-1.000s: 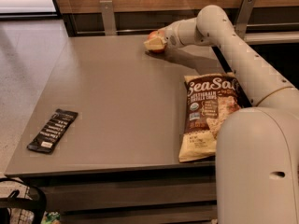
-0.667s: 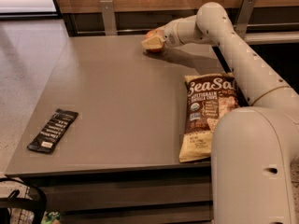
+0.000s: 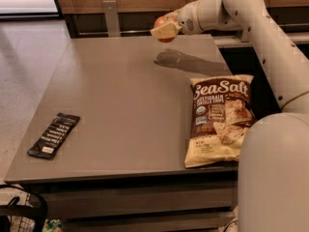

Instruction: Move apple near rxbar chocolate

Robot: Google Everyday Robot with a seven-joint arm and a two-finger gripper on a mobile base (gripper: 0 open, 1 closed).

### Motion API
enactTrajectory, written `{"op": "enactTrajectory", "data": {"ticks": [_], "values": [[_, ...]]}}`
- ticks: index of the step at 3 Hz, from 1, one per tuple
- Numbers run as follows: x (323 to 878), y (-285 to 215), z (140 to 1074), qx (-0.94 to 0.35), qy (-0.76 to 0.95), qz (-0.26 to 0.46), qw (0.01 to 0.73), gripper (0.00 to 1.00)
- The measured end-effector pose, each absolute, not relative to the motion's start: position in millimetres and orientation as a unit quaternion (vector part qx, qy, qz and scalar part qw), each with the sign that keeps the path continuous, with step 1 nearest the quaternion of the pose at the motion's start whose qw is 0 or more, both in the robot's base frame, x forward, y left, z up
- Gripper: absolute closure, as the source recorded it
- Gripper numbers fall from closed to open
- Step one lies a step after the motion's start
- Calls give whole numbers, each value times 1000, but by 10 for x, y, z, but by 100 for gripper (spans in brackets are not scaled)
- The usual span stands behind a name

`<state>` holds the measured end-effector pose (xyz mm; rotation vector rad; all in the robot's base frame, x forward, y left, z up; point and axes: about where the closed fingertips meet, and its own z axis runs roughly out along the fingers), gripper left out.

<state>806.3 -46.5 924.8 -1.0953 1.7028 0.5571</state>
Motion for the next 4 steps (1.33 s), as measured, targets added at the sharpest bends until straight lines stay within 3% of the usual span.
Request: {"op": "enactTrajectory", "data": {"ticks": [4], "values": [[6357, -103, 9646, -526, 639, 271, 491, 100]]}}
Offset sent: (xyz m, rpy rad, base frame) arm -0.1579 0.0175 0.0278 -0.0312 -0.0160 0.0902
